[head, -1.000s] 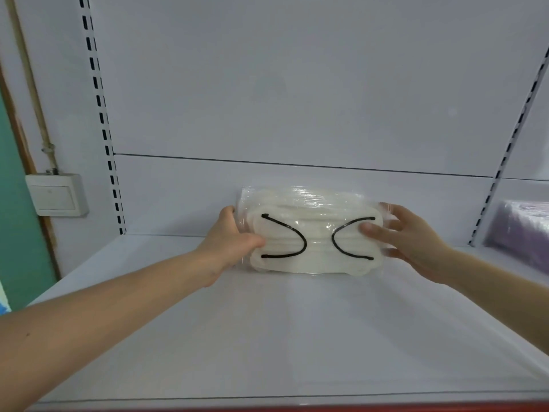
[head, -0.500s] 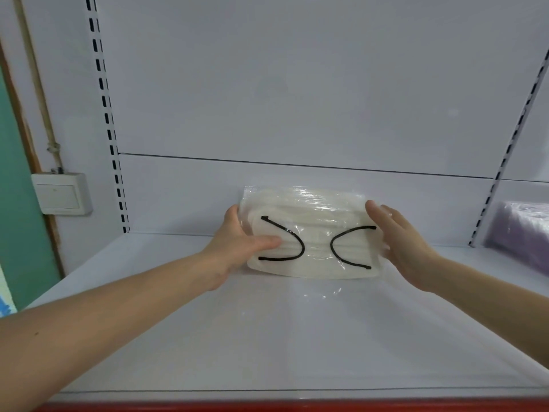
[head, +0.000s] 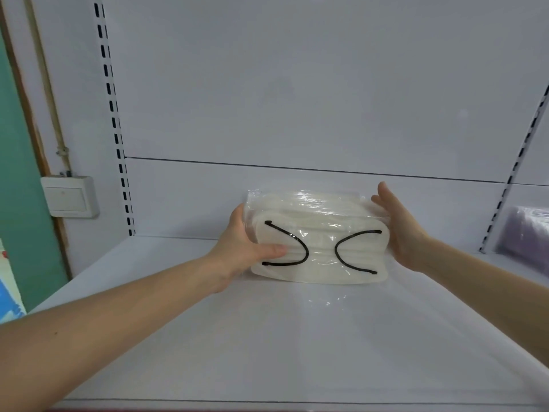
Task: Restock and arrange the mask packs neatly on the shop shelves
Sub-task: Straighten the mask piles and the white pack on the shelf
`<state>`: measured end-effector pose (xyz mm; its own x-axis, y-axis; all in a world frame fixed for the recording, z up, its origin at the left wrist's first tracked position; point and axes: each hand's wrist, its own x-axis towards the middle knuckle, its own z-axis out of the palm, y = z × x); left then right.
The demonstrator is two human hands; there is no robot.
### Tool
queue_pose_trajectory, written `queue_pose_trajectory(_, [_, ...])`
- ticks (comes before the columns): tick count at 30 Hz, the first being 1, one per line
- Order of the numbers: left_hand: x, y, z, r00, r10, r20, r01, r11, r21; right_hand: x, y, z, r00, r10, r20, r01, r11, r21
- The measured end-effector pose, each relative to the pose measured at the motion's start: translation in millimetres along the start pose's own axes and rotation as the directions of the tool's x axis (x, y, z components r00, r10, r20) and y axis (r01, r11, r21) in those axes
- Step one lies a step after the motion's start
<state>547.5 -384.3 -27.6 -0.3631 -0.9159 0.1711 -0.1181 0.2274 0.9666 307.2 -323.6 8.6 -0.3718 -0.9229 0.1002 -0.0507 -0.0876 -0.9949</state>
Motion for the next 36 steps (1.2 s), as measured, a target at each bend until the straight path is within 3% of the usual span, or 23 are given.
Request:
queue_pose_trajectory(6, [0.6,-2.0,0.7,1.000,0.003,-0.015,-0.003,1.000,0.027,4.7,-0.5,-2.8,0.998,0.038,0.043,-0.038,0.999,-0.015])
queue_pose_trajectory(15, [-4.1,3.5,-2.9,0.999,0.013,-0.034,-0.013,1.000,0.015,-8.0,-3.8,-24.1,1.000,-0.030,0.002,0.030,0.998,-0.050])
queue_pose_trajectory(20, [-8.6,8.6,-1.6,0.998,0.039,-0.051,-0.037,0.998,0.045,-18.6,3.2,-30.0,0.987,-0.149,0.055,0.157,0.968,-0.197])
queue_pose_trajectory(27, [-15.3,9.1,-1.2,0.973,0.222,-0.056,-0.198,0.940,0.278,-21.6,7.1,-22.0,0.967,-0.233,0.108,0.256,0.856,-0.450])
queue_pose_trajectory(36, [-15.0,9.5,-9.2,0.963,0.268,0.020,-0.241,0.829,0.505,-19.3,1.7,-15.5,0.971,-0.215,0.101,0.237,0.846,-0.478])
